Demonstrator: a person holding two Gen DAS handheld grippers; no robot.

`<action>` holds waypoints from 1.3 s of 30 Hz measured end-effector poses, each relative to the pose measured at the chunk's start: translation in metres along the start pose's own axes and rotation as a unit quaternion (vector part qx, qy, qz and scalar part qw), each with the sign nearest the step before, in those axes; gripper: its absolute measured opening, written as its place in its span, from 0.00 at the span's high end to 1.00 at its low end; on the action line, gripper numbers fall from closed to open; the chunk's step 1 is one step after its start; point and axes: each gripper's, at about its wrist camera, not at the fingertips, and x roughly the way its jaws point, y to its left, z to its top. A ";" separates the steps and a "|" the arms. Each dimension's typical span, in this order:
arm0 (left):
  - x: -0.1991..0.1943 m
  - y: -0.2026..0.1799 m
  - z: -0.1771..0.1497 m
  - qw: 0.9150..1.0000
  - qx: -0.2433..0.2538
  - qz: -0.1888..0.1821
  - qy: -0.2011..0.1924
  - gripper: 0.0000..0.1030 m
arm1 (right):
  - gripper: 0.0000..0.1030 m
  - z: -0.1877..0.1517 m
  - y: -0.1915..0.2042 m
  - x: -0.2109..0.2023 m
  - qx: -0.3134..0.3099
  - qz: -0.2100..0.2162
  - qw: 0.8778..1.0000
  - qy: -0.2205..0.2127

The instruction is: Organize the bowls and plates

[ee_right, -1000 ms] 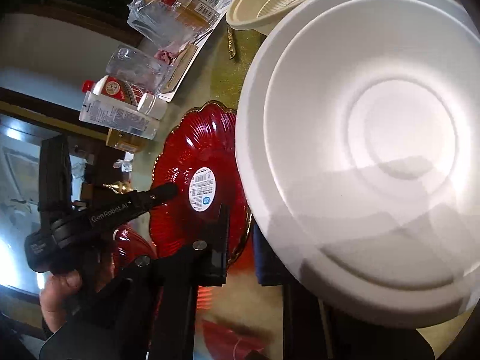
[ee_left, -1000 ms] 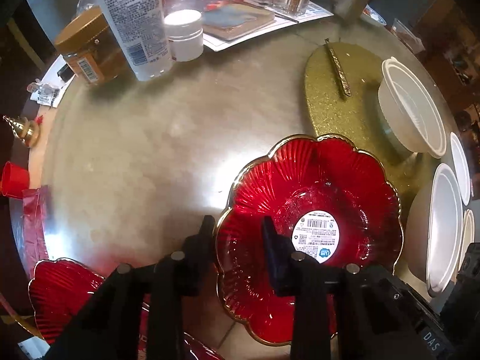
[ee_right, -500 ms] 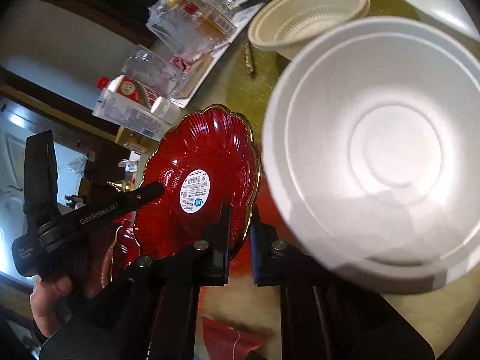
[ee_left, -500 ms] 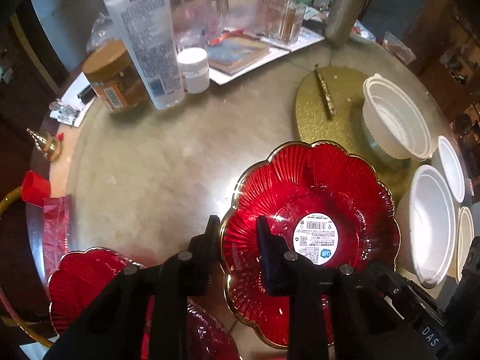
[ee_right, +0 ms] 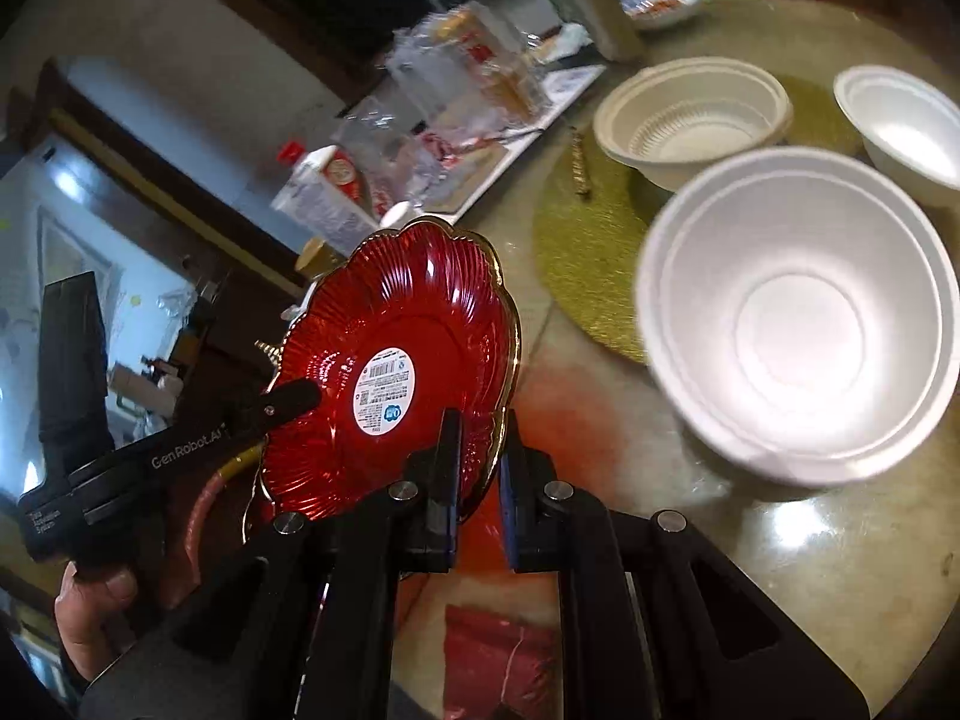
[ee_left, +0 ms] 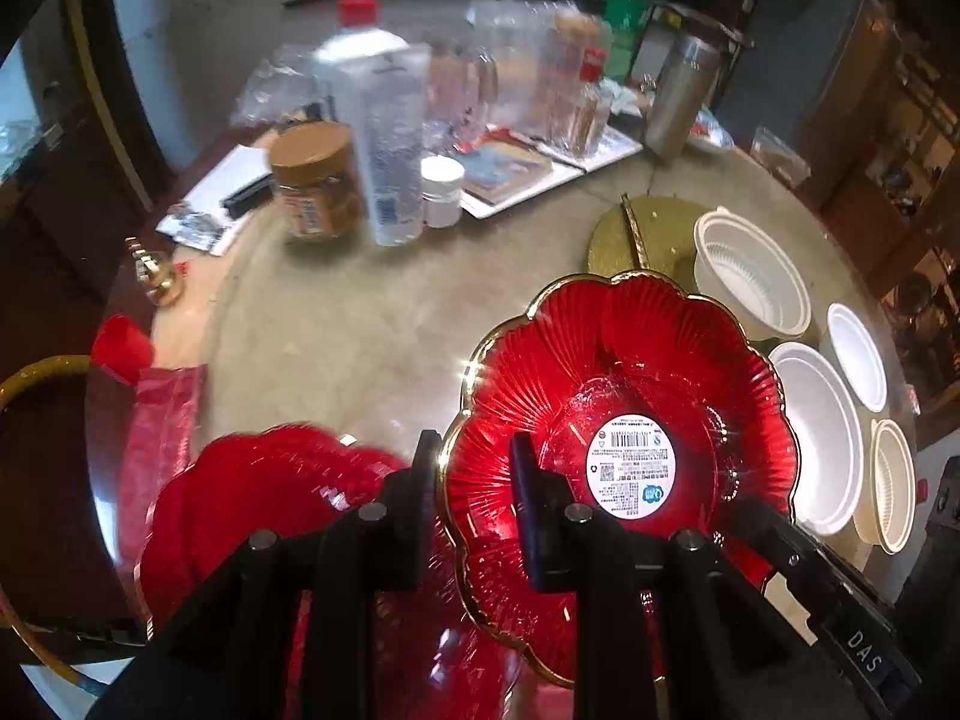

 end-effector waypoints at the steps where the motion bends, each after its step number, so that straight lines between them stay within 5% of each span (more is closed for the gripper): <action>1: -0.005 0.004 -0.003 1.000 -0.004 0.001 -0.006 0.80 | 0.90 -0.002 0.005 -0.001 -0.006 0.003 1.000 0.000; 15: -0.053 0.079 -0.063 0.993 -0.093 0.020 -0.064 0.80 | 0.90 -0.040 0.072 0.017 -0.100 0.018 0.994 0.029; 39: -0.037 0.127 -0.113 0.986 -0.154 0.029 -0.048 0.80 | 0.90 -0.065 0.110 0.058 -0.176 -0.022 0.981 0.083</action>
